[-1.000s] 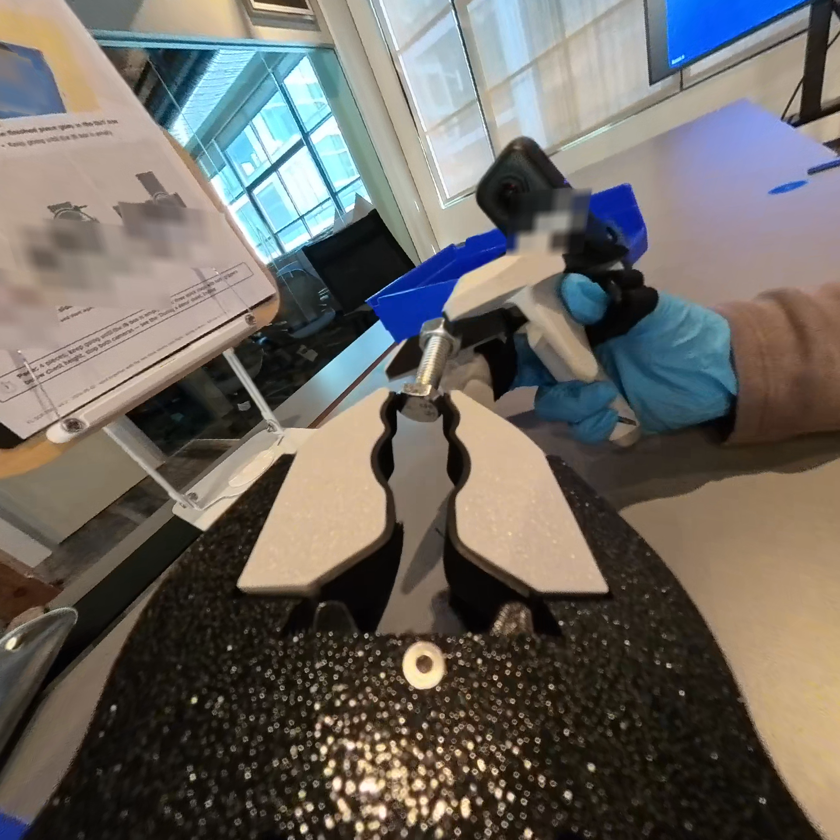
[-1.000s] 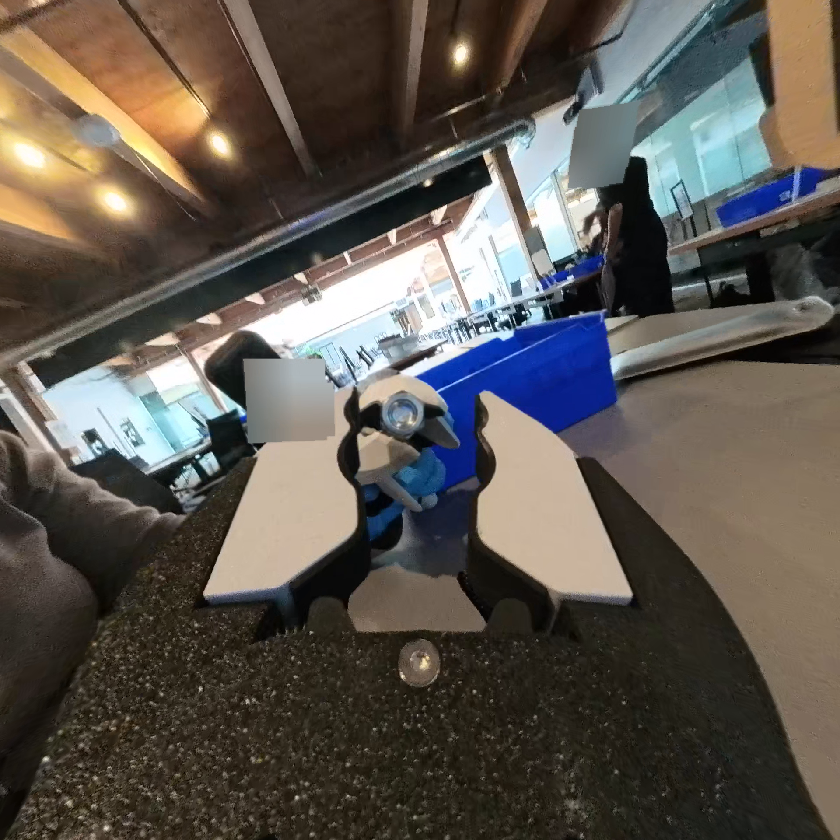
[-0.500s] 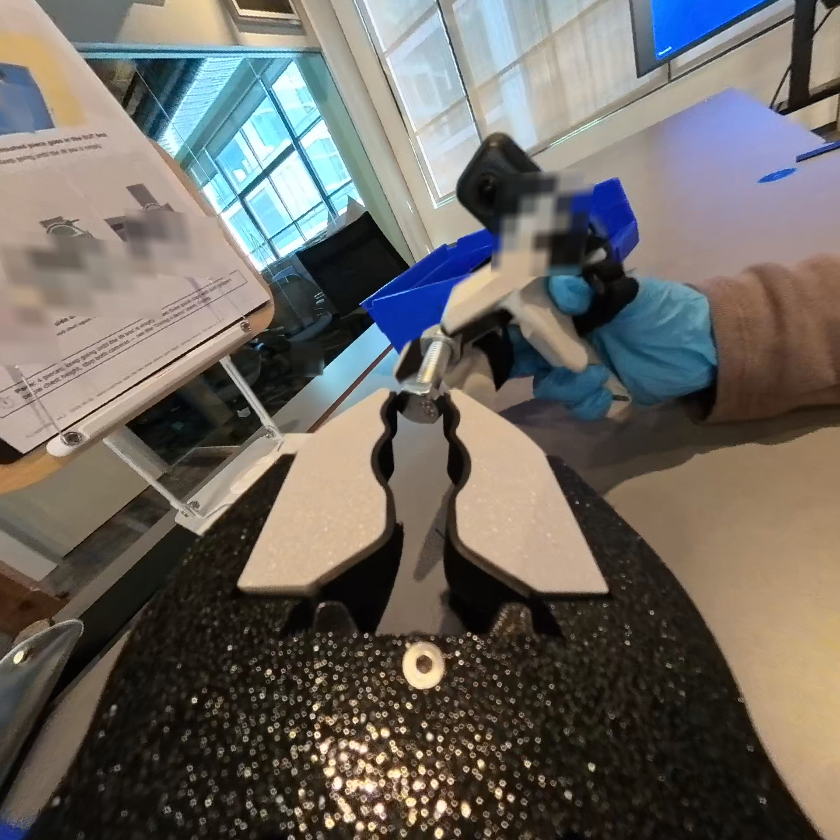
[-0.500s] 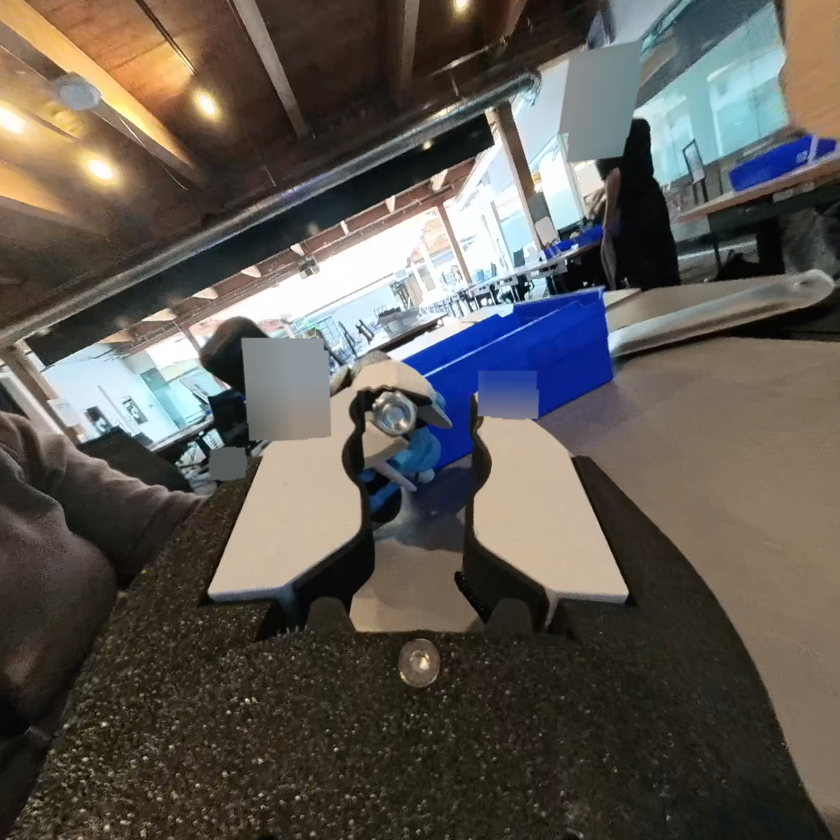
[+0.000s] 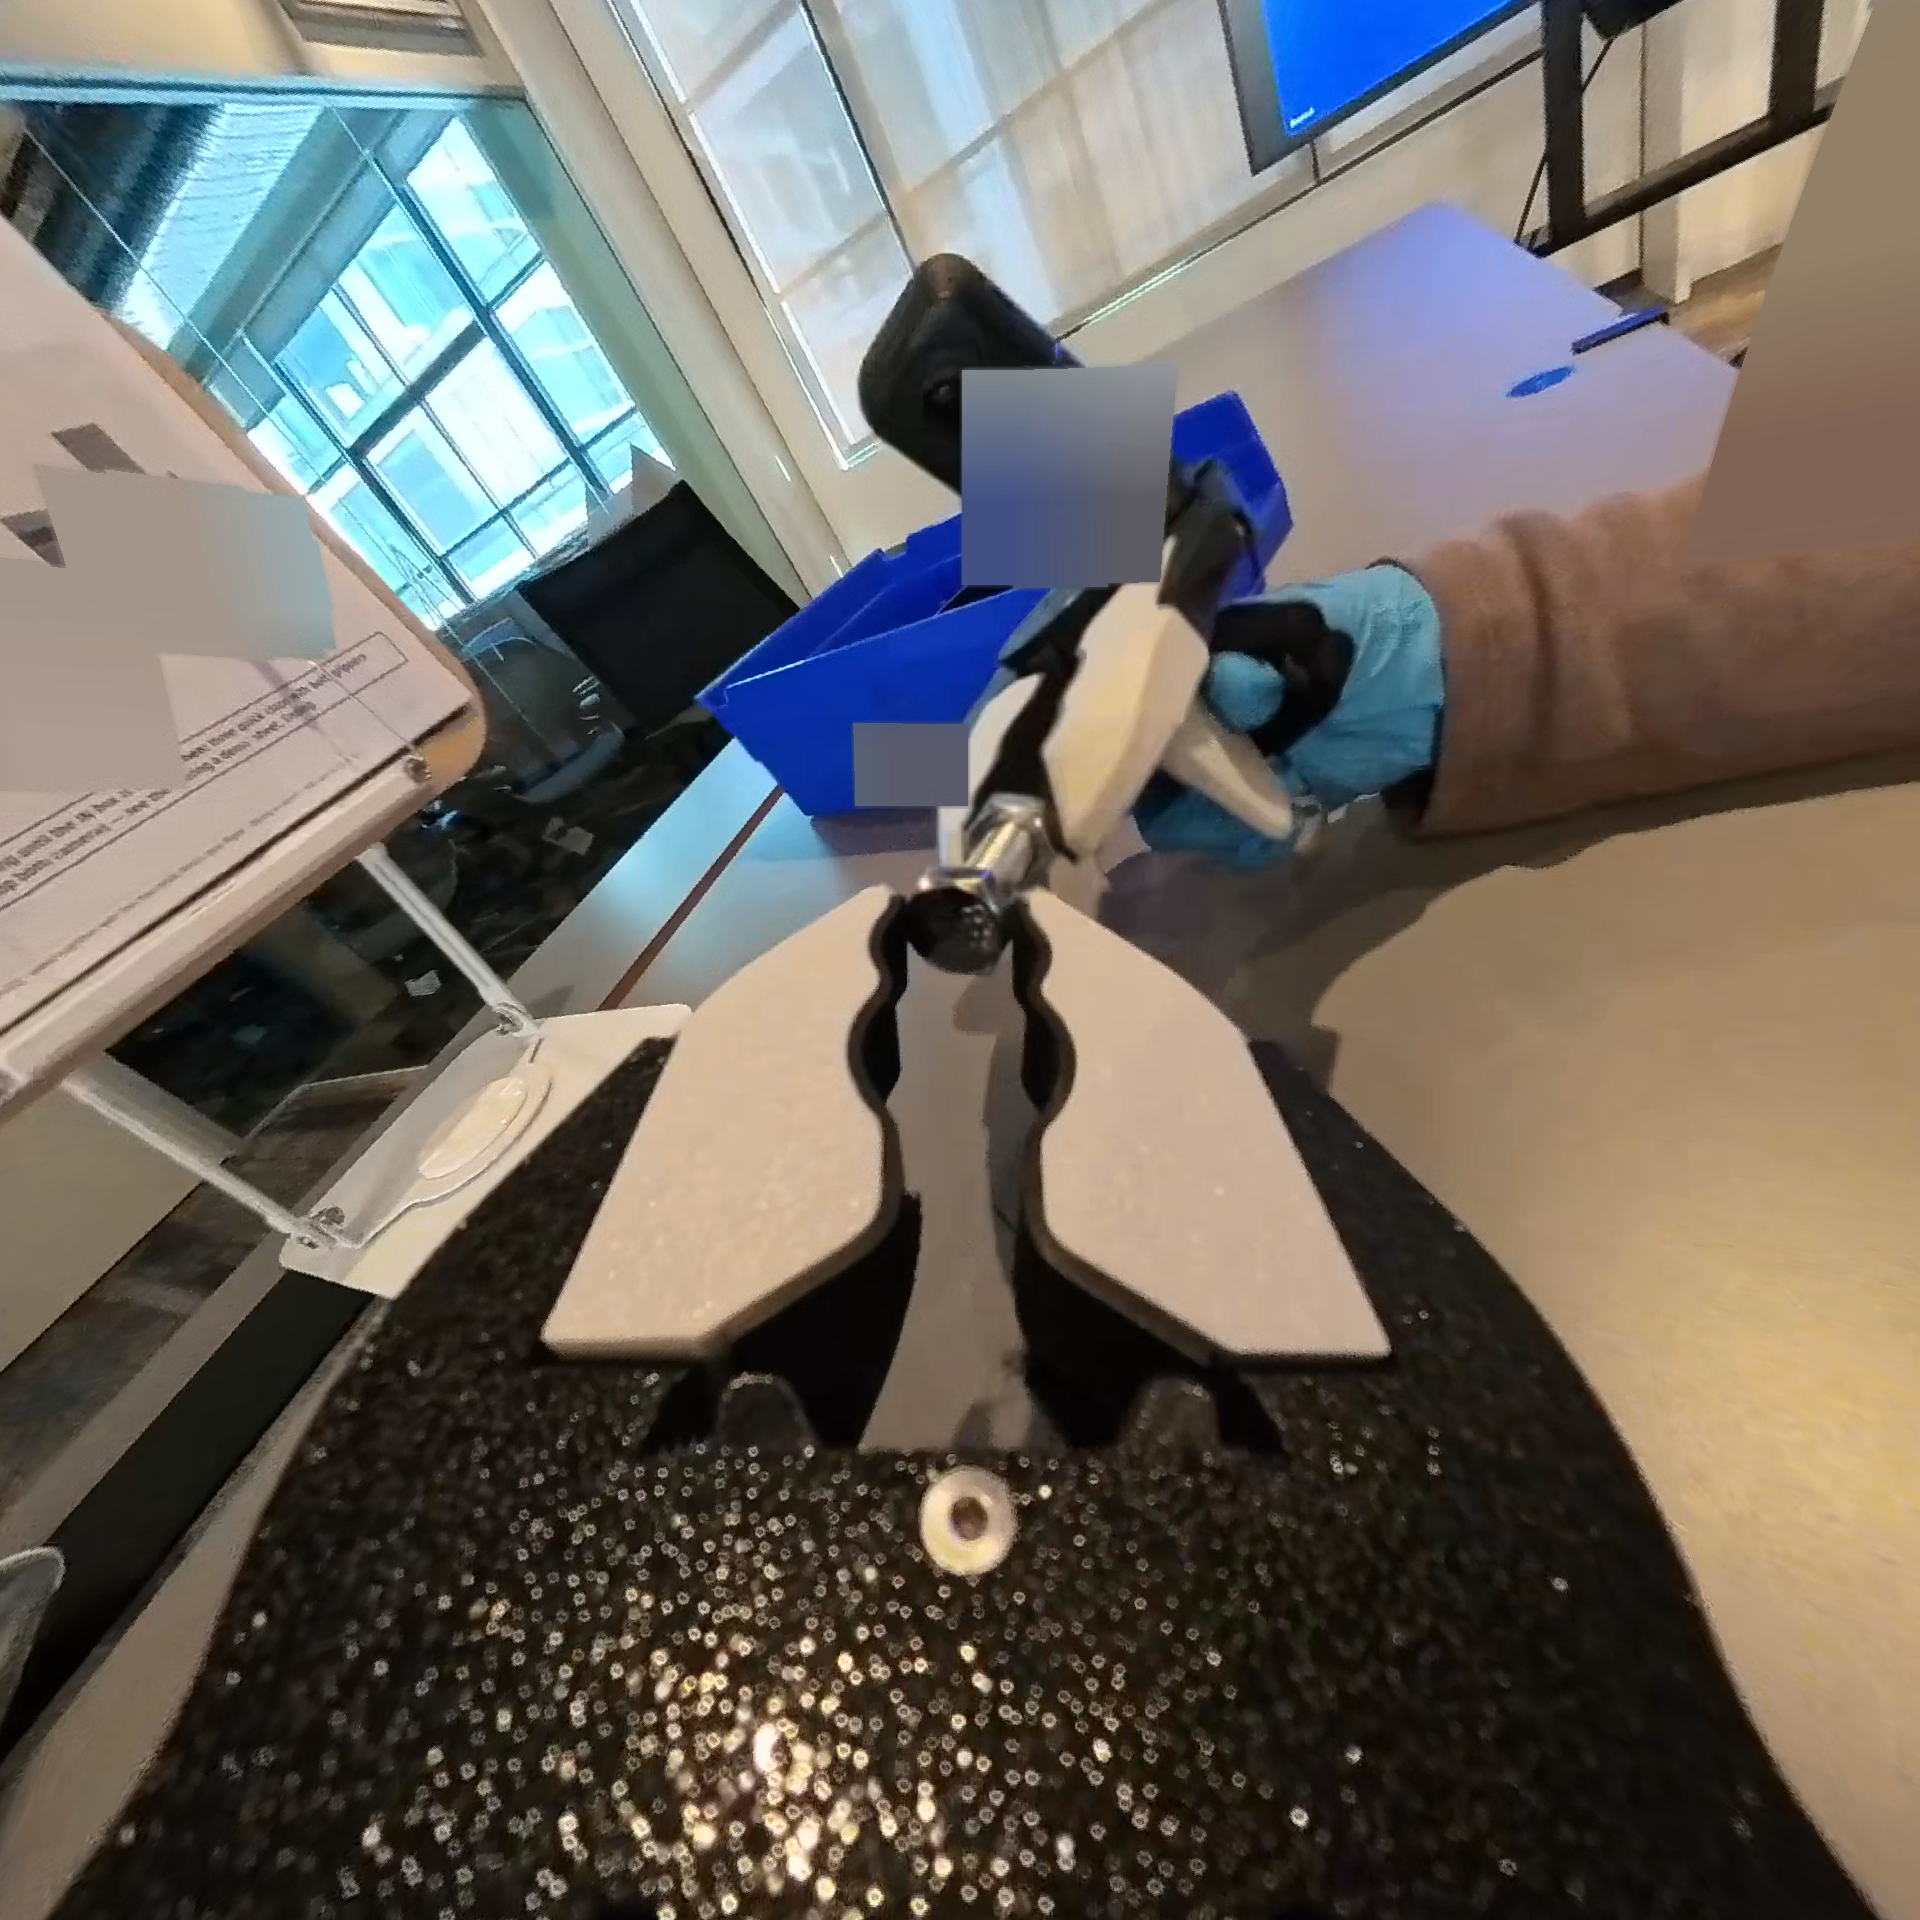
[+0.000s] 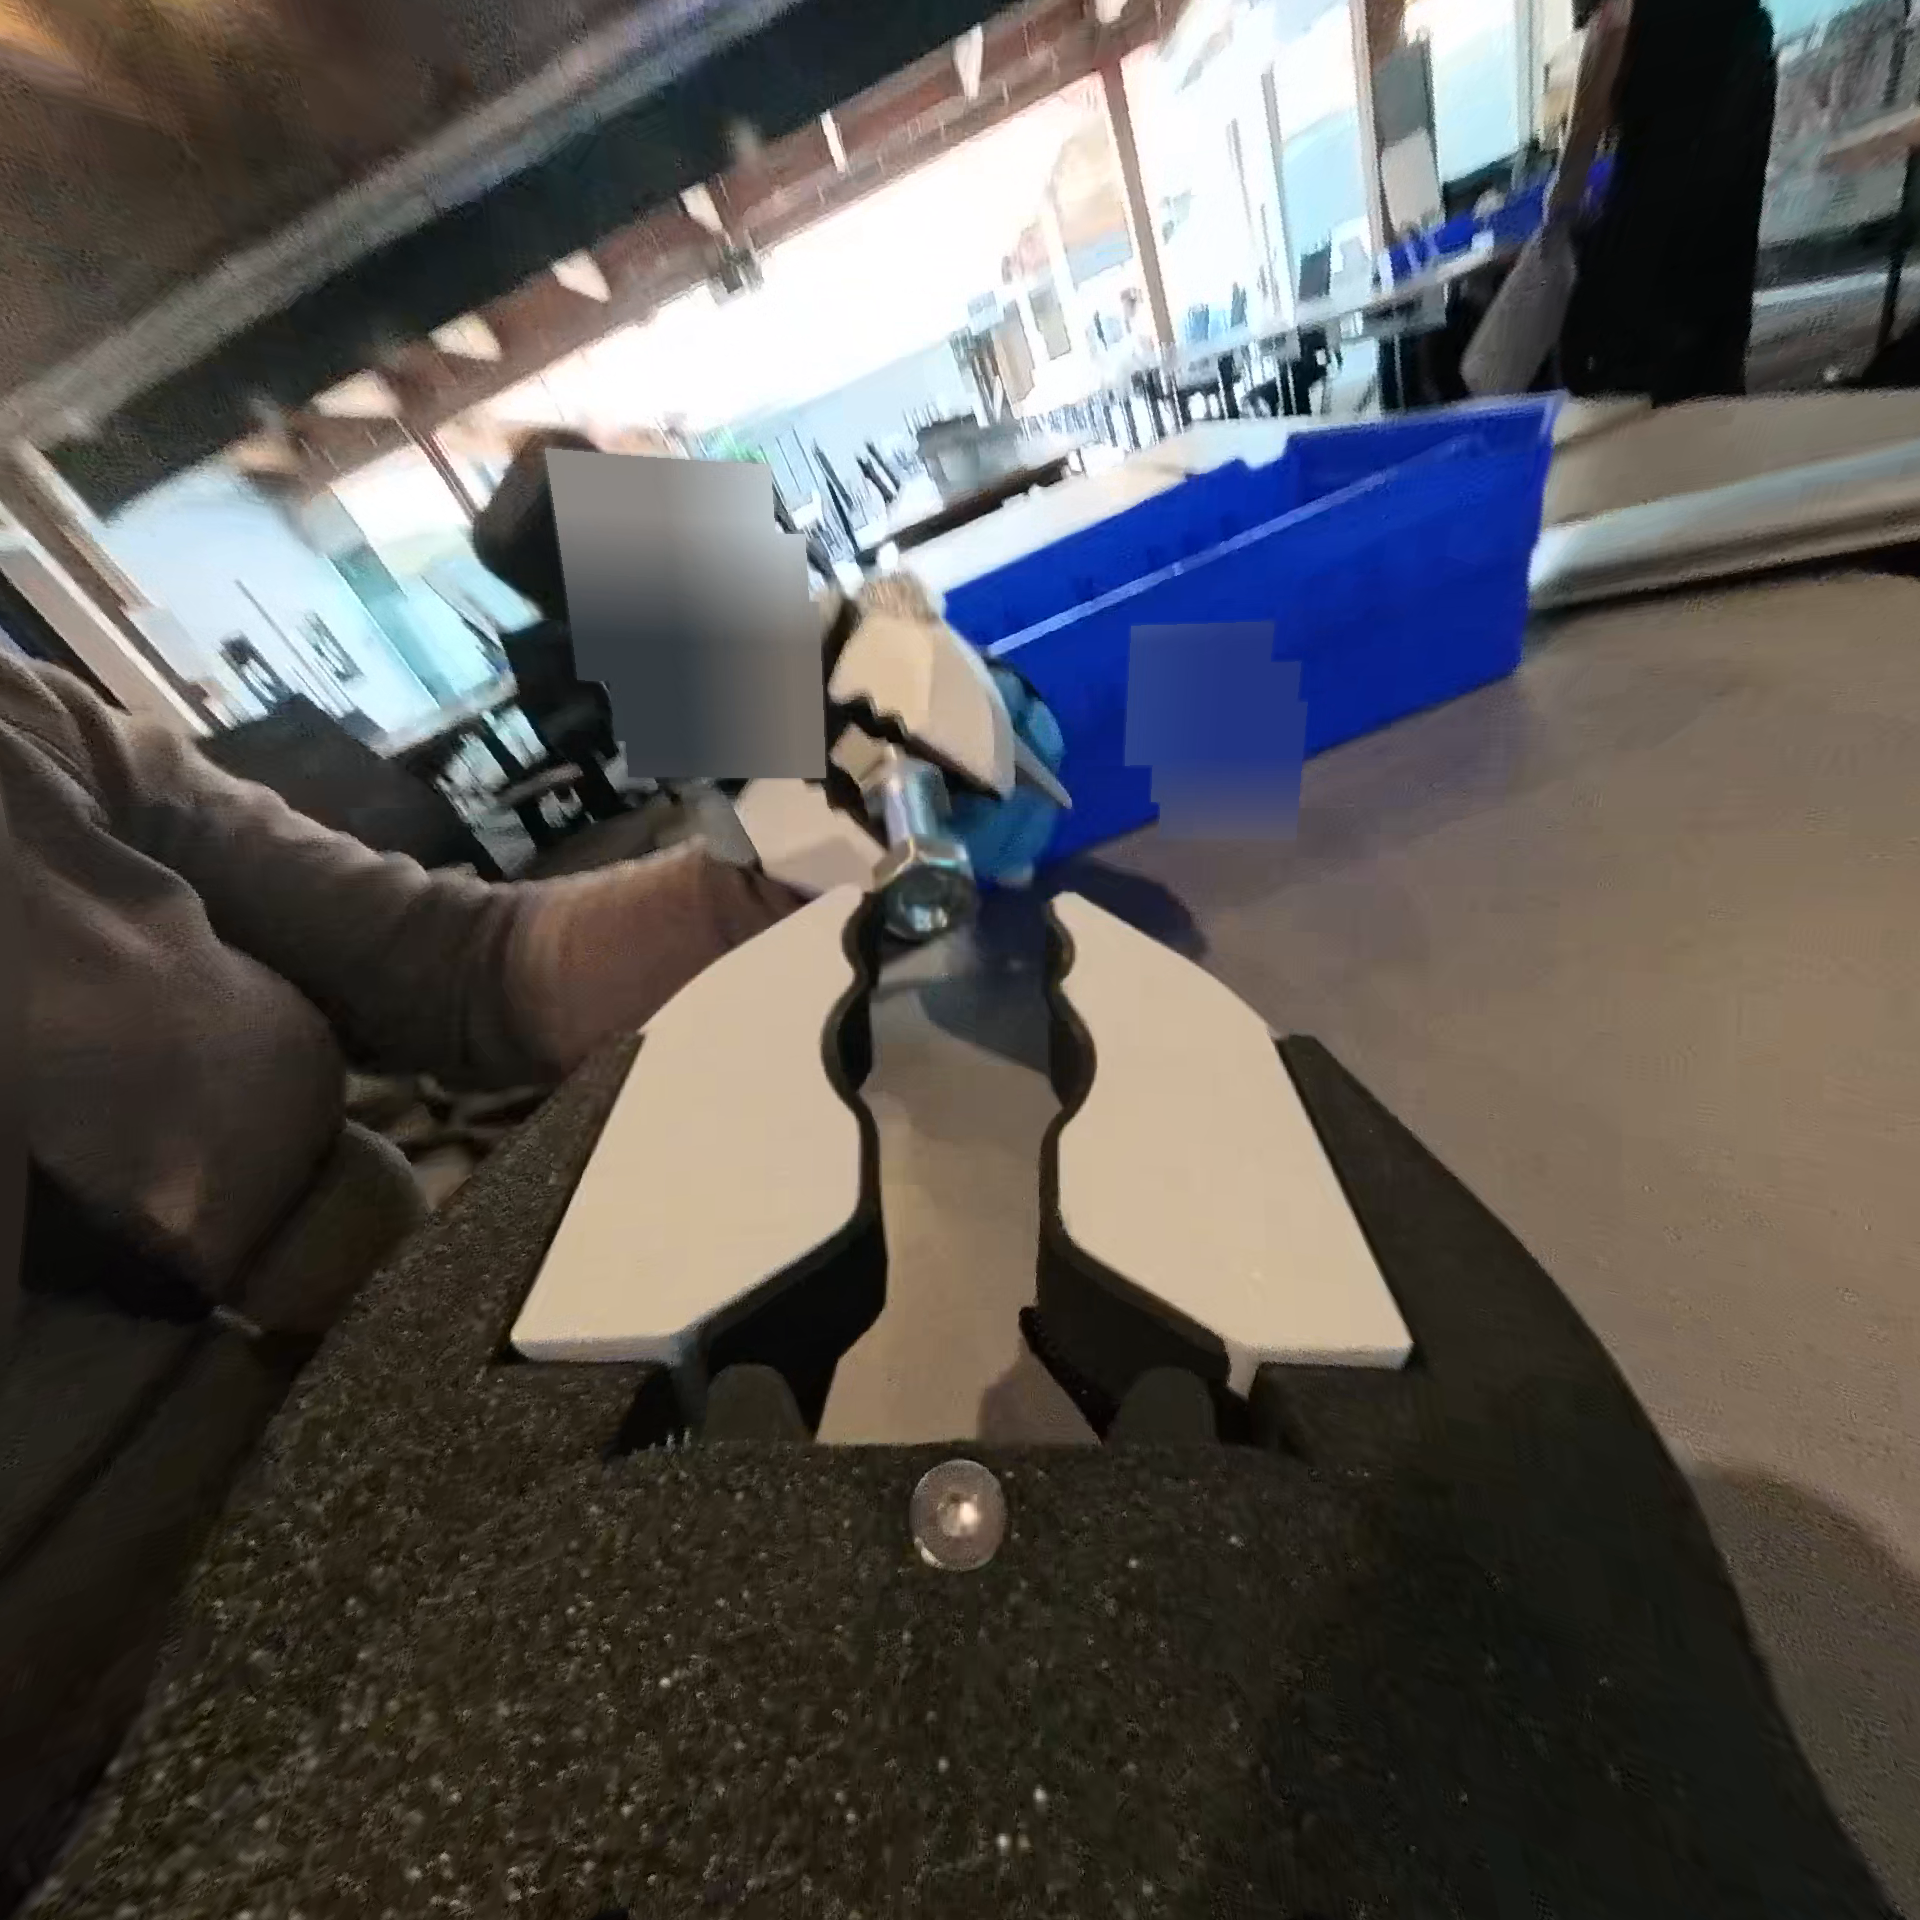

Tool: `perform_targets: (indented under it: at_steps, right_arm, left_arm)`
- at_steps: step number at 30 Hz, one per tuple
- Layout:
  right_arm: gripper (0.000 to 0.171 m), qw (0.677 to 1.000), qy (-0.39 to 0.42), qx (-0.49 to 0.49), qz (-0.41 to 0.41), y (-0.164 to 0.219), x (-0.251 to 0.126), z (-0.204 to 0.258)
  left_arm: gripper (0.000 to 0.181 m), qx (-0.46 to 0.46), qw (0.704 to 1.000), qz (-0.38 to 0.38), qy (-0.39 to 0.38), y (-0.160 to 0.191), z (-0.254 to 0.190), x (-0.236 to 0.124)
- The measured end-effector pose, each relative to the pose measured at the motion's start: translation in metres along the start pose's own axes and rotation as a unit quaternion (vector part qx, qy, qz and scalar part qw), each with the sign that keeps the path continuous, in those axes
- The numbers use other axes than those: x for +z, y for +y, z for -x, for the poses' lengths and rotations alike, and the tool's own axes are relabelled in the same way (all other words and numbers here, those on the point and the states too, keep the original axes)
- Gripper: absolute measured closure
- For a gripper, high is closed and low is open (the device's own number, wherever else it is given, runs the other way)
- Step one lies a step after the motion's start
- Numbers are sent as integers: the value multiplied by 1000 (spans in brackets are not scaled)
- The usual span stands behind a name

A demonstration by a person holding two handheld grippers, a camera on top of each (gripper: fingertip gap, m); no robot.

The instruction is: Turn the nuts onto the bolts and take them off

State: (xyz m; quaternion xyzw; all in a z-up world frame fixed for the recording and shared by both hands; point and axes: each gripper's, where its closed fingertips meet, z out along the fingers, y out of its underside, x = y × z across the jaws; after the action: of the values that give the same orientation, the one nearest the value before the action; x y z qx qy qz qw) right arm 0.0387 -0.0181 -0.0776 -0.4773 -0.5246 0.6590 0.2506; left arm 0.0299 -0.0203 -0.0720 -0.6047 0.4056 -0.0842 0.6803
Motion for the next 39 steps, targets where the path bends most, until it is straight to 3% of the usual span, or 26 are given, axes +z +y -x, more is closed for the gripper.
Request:
perform_targets:
  at_steps: [3,8,13,18,21,24,26,28,29,31,36,39]
  right_arm:
    - [142,998,35,-46,40,11,-3,-6]
    - [121,999,-15,35,-20,-7,-2,3]
    - [140,997,39,-40,61,19,0,-7]
    - [123,999,-31,40,-11,-3,3,8]
    - [152,999,-19,-1,48,18,5,6]
    - [150,998,-4,-48,41,13,2,8]
    - [133,1000,-23,-12,0,0,0,11]
    - [128,999,-28,19,-7,-1,0,9]
    - [129,999,-25,24,3,3,2,7]
    - [152,998,-43,19,30,12,4,12]
    - [152,989,18,-139,51,12,7,13]
    - [152,939,91,-327,46,4,7,14]
  left_arm:
    - [162,-6,1000,-6,6,-1,1,-2]
    - [162,9,1000,12,17,5,-5,1]
    - [162,-11,1000,-9,19,-1,-3,-2]
    - [162,-3,1000,3,28,5,-7,0]
    - [162,-9,999,-1,37,3,-10,2]
    - [162,-10,999,-3,35,3,-9,0]
    - [162,-1,999,8,35,6,-9,1]
    - [162,-1,999,5,39,6,-11,2]
    - [162,-5,999,0,42,4,-13,3]
    - [162,-9,999,-6,45,2,-13,3]
    - [162,-46,997,-11,66,0,-15,0]
    - [162,-54,996,-10,68,-3,-13,-3]
